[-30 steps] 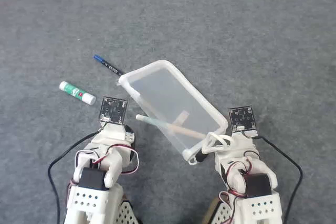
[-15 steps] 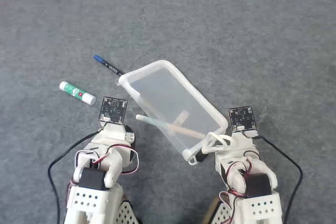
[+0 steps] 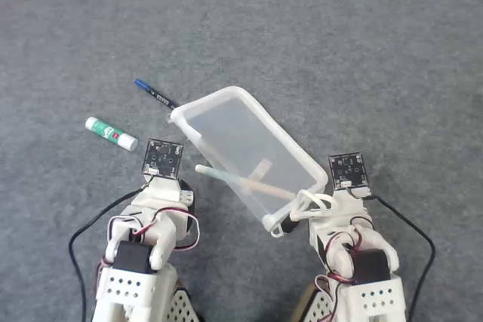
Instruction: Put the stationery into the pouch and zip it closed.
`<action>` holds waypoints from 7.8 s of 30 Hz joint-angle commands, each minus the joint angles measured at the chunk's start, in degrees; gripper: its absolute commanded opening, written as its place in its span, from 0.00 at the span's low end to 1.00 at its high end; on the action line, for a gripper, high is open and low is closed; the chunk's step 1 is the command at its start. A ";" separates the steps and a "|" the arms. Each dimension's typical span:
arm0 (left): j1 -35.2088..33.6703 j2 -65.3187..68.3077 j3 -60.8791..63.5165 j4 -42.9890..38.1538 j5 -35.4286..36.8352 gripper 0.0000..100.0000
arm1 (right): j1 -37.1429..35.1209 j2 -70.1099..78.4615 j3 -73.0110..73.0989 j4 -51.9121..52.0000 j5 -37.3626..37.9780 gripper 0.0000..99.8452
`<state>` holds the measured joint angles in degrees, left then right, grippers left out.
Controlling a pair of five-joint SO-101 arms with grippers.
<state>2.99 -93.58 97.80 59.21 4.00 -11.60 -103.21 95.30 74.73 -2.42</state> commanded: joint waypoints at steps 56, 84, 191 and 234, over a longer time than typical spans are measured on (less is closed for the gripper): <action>-0.26 -1.14 -3.47 -1.41 0.26 0.01 | 8.92 -0.75 -7.82 0.40 9.58 0.01; -4.57 -1.14 -3.12 -1.05 0.44 0.01 | 27.21 -0.13 -38.77 1.27 38.24 0.03; 27.16 -1.05 -48.13 20.04 6.68 0.38 | -0.48 -0.22 -24.35 -35.91 12.13 0.28; 30.86 -0.97 -19.03 -18.90 16.53 0.16 | -3.56 -0.75 -28.31 -24.13 8.88 0.28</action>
<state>34.64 -93.58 79.52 41.89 20.53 -15.21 -104.18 69.89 50.20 6.73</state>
